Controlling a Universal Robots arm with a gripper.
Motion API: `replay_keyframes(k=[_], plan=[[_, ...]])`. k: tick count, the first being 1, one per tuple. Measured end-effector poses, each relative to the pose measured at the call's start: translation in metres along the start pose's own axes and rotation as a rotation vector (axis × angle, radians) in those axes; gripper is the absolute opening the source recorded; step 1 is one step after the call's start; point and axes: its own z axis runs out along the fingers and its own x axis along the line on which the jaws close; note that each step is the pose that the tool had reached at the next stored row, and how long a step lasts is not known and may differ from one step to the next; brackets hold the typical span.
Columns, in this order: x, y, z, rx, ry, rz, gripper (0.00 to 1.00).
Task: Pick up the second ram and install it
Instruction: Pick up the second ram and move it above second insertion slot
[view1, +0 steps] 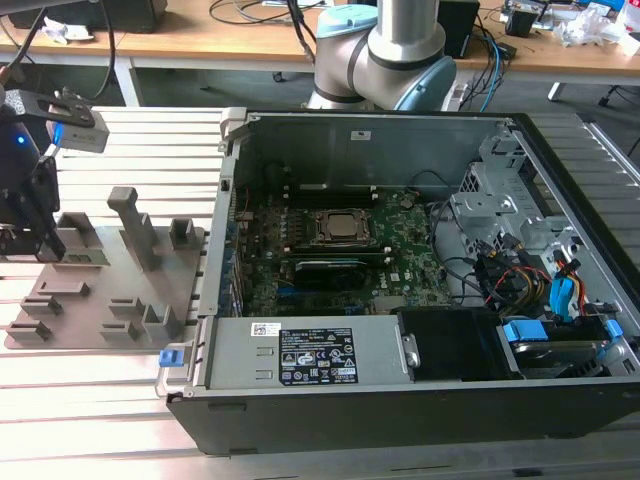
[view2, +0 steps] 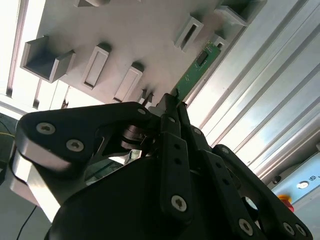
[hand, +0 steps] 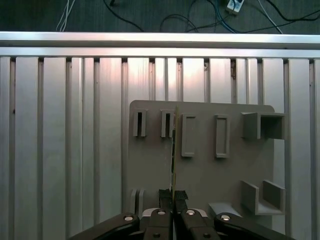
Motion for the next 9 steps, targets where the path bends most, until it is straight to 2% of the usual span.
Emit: replay_keyframes(k=[9], plan=[[-0.0002, 0.0003, -0.0098, 0.0000, 0.0000, 0.000, 0.14]])
